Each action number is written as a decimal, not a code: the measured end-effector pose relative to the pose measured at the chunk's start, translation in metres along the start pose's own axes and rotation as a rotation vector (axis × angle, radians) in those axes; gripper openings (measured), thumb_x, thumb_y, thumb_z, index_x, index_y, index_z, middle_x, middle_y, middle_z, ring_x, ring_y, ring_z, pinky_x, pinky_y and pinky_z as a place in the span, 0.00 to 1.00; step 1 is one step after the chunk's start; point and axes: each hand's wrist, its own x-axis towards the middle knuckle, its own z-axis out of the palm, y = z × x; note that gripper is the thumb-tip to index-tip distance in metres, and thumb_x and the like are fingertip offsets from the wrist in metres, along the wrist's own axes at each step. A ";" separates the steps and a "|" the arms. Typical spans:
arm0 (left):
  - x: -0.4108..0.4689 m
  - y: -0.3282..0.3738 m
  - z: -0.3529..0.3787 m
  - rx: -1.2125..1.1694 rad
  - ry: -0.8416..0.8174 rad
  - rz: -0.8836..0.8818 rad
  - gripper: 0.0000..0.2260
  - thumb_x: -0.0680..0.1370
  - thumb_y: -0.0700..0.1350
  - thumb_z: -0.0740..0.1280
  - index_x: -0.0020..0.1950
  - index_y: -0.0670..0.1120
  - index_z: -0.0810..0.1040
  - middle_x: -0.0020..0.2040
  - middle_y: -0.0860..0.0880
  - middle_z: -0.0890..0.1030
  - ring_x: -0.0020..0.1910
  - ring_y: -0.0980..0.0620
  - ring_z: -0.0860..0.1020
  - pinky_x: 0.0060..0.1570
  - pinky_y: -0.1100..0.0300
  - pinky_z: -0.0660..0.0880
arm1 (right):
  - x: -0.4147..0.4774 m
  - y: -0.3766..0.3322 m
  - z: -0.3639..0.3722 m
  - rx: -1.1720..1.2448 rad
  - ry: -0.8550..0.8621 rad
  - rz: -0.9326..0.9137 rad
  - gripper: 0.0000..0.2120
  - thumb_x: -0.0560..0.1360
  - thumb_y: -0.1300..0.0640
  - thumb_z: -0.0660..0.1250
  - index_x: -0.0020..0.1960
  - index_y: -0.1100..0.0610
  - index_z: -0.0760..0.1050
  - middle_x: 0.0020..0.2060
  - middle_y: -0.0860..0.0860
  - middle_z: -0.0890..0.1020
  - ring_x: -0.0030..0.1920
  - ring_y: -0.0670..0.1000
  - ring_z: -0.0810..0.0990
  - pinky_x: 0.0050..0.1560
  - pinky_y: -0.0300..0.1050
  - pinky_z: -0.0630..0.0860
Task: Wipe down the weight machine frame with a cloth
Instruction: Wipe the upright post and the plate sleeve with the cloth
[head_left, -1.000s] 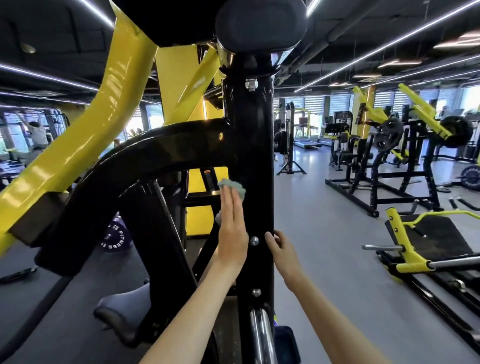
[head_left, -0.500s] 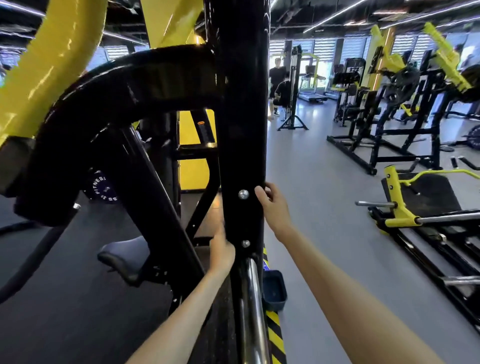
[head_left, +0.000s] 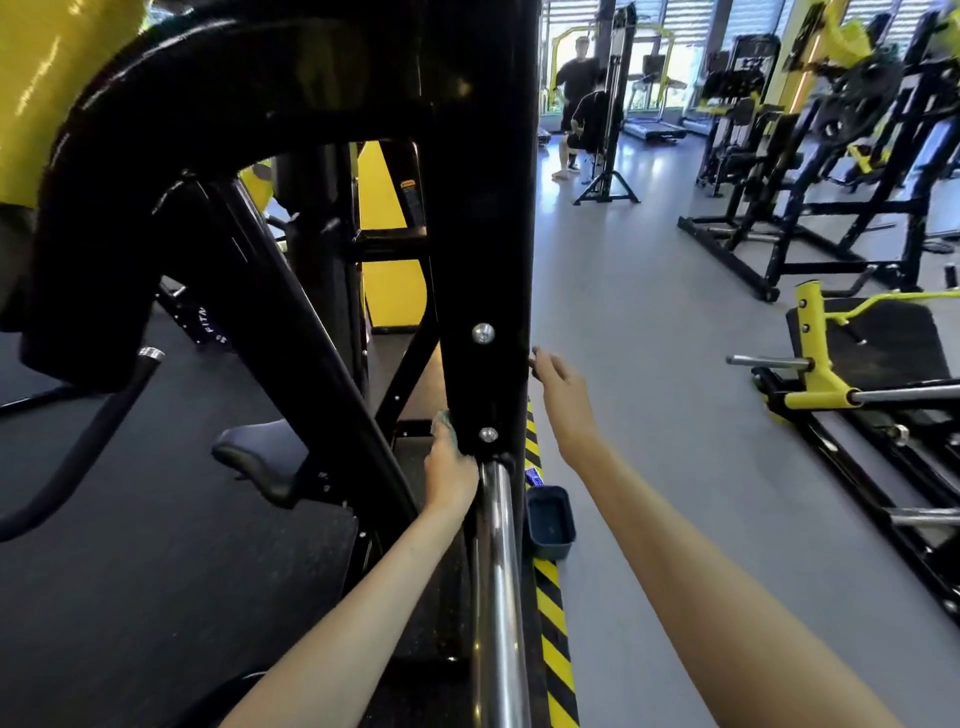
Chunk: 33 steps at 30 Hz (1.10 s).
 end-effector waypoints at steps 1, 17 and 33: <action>0.001 0.006 0.002 0.008 0.032 -0.033 0.34 0.74 0.26 0.55 0.77 0.50 0.55 0.72 0.45 0.66 0.69 0.44 0.68 0.67 0.46 0.68 | 0.002 0.013 -0.003 -0.032 0.001 0.024 0.15 0.82 0.54 0.58 0.64 0.56 0.75 0.60 0.51 0.78 0.59 0.45 0.76 0.56 0.33 0.69; -0.016 -0.006 -0.003 1.401 -0.150 1.056 0.23 0.70 0.39 0.69 0.65 0.41 0.77 0.66 0.45 0.76 0.68 0.49 0.72 0.65 0.53 0.71 | 0.010 0.085 -0.001 0.150 0.038 0.418 0.14 0.78 0.66 0.59 0.61 0.64 0.77 0.50 0.57 0.81 0.50 0.53 0.79 0.50 0.39 0.75; 0.025 -0.012 -0.049 1.366 0.002 1.303 0.27 0.76 0.27 0.58 0.74 0.39 0.60 0.75 0.45 0.61 0.77 0.48 0.47 0.75 0.50 0.51 | 0.004 0.085 -0.037 -0.003 -0.211 0.401 0.15 0.79 0.66 0.60 0.65 0.63 0.74 0.58 0.56 0.80 0.56 0.51 0.77 0.43 0.33 0.70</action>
